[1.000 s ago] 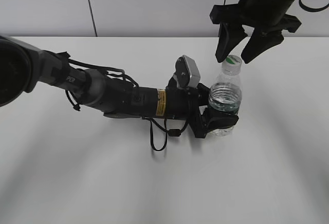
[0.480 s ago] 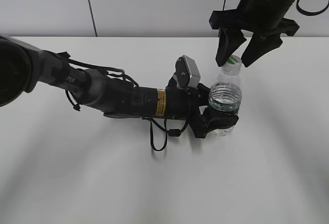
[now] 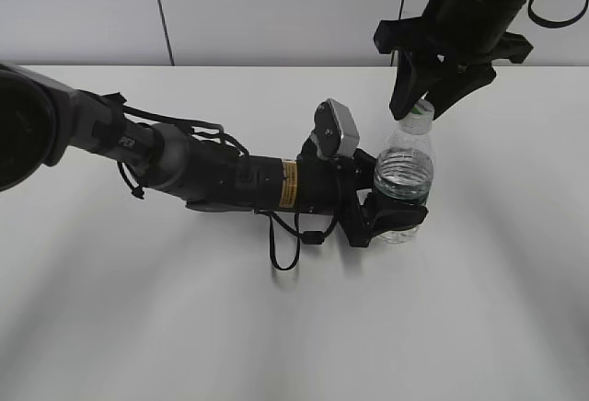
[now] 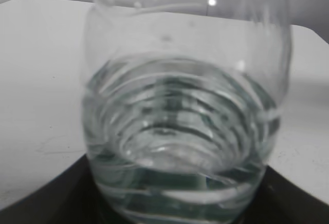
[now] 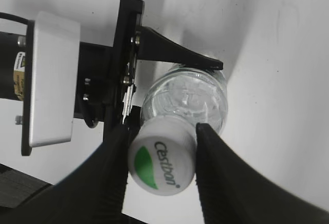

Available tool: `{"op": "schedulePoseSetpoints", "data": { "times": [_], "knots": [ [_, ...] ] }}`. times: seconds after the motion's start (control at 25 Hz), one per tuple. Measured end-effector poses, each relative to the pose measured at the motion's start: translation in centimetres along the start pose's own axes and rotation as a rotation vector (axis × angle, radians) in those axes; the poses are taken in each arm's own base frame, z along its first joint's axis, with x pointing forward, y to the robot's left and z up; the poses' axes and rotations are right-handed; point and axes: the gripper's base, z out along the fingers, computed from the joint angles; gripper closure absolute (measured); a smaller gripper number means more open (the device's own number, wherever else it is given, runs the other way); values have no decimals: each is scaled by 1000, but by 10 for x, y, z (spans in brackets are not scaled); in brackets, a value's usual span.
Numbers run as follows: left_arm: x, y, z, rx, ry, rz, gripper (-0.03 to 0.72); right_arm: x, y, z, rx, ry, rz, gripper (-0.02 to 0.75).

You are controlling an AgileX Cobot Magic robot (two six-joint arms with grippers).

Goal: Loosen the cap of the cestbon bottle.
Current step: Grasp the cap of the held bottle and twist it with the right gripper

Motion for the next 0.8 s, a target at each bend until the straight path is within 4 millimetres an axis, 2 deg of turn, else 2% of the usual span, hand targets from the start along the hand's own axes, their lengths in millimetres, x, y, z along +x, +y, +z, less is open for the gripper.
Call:
{"op": "schedulePoseSetpoints", "data": {
  "times": [0.2,0.52,0.72,0.8],
  "knots": [
    [0,0,0,-1,-1,-1,184,0,0,0,-1,0,-172,432],
    [0,0,0,0,0,0,184,0,1,0,-15,-6,-716,432],
    [0,0,0,0,0,0,184,0,3,0,-33,-15,-766,433],
    [0,0,0,0,0,0,184,0,3,0,-34,-14,-731,402]
  ]
}}
